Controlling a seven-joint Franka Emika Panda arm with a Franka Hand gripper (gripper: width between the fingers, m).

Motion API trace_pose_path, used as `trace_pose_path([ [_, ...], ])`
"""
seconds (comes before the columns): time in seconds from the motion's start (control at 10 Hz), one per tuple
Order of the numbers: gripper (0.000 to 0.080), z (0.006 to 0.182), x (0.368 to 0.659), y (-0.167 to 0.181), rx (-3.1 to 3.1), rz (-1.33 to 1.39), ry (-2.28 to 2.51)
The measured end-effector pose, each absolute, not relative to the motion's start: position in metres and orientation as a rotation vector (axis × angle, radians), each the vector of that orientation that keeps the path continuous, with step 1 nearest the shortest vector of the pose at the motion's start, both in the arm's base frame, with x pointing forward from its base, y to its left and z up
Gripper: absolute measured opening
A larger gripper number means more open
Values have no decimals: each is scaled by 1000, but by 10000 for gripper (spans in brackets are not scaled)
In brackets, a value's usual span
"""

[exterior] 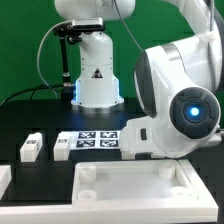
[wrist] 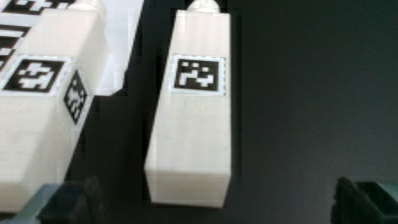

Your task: Assemble desk

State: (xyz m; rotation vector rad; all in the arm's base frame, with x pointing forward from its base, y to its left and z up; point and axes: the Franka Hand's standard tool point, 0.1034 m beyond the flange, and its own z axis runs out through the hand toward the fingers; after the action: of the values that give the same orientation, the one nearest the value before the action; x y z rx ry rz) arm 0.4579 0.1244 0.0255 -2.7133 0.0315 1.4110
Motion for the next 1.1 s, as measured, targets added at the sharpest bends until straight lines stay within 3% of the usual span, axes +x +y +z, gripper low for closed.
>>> trace_pose_path([
  [0.2,649,22,440,124,-2758,1346,24],
  [0.6,622,20,435,122,-2749,1356,22],
  [0.8,279,20,434,122,-2749,1357,22],
  [1.1,281,20,434,122,-2749,1357,22],
])
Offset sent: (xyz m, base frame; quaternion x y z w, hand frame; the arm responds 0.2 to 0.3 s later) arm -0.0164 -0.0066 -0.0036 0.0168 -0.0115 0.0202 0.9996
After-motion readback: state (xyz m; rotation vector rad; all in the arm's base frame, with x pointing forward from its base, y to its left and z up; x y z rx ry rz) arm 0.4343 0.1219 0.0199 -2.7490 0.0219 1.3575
